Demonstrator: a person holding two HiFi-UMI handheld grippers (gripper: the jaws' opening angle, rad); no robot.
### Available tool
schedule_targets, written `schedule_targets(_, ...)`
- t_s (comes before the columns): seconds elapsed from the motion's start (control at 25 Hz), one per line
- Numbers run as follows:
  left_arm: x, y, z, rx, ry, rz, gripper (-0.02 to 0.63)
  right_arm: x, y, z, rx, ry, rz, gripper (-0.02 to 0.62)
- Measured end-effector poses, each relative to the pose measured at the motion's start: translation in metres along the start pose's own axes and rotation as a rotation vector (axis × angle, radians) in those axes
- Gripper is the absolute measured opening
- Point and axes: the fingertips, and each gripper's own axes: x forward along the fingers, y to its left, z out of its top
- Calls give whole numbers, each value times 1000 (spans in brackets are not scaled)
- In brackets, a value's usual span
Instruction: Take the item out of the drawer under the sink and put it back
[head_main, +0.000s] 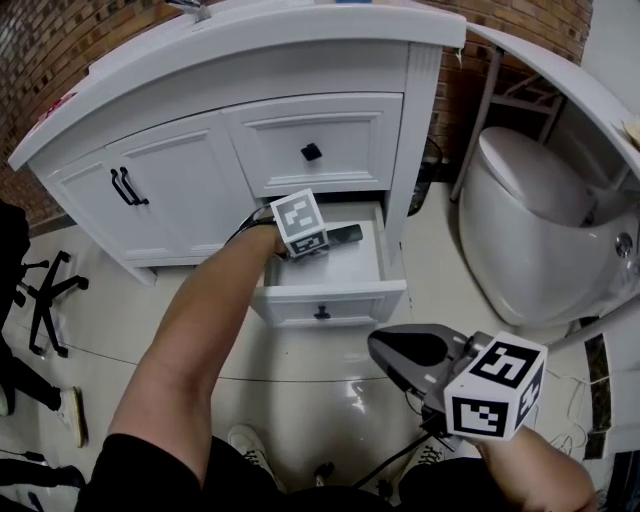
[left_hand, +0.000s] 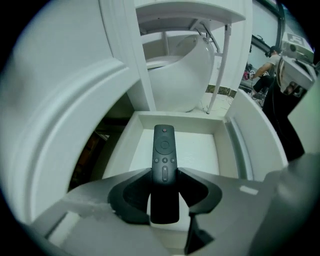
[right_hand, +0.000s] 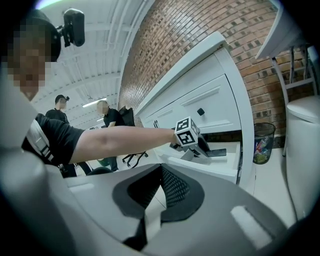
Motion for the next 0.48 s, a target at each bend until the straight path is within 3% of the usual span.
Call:
schedule_targets(0.28,-70,-5,4,-17,-84,97,166,-2,13,10,-58,-29,-10,3)
schedule_targets(0.48,-135,-22,17,-39,-249,186,166,-5,16,19,-73,-74,-48,3)
